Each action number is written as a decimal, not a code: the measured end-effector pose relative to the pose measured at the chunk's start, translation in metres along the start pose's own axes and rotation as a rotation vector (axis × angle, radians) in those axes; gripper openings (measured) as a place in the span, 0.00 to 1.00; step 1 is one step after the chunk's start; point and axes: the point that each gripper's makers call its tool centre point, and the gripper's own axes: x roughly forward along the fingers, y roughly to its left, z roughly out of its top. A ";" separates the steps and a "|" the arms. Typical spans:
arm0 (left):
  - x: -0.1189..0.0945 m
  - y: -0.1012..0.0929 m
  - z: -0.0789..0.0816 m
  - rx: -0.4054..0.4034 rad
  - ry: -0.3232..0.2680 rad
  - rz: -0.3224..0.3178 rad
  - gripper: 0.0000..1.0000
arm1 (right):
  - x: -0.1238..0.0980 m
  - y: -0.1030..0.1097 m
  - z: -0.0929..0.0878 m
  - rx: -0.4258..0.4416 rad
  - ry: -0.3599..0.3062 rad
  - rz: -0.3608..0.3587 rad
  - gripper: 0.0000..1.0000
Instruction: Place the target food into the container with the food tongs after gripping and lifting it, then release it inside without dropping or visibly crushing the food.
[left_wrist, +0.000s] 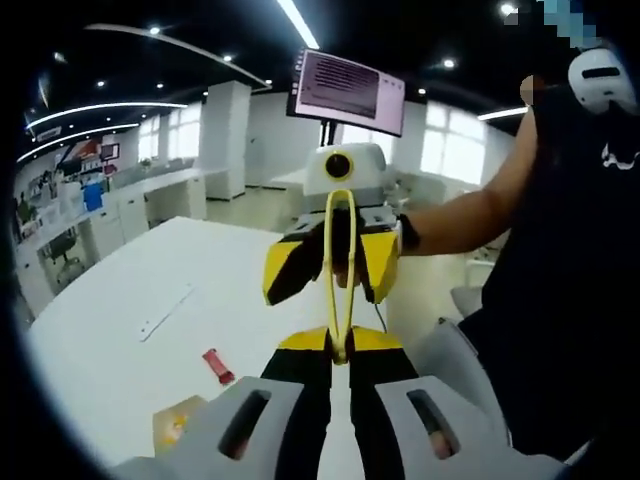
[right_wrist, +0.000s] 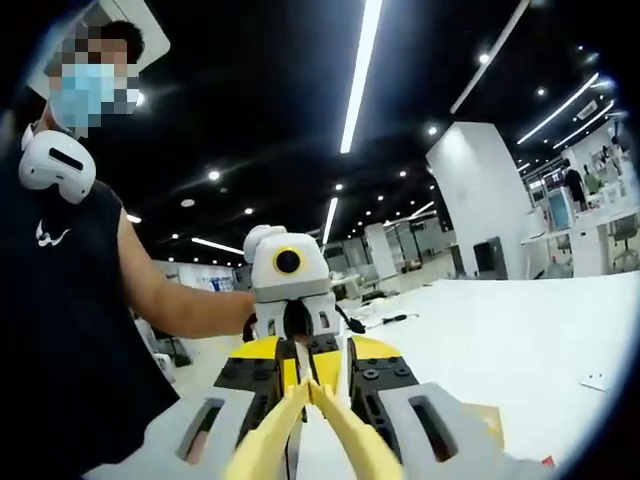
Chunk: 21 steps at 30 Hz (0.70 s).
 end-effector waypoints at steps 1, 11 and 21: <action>0.000 -0.001 0.002 0.006 0.001 -0.003 0.00 | 0.001 -0.001 0.002 -0.017 -0.006 -0.011 0.19; -0.007 0.002 0.009 -0.015 -0.031 -0.006 0.01 | 0.002 -0.002 0.004 -0.030 0.007 -0.006 0.19; -0.014 0.002 0.013 -0.030 -0.051 -0.014 0.02 | 0.003 0.000 -0.003 -0.054 0.051 0.001 0.19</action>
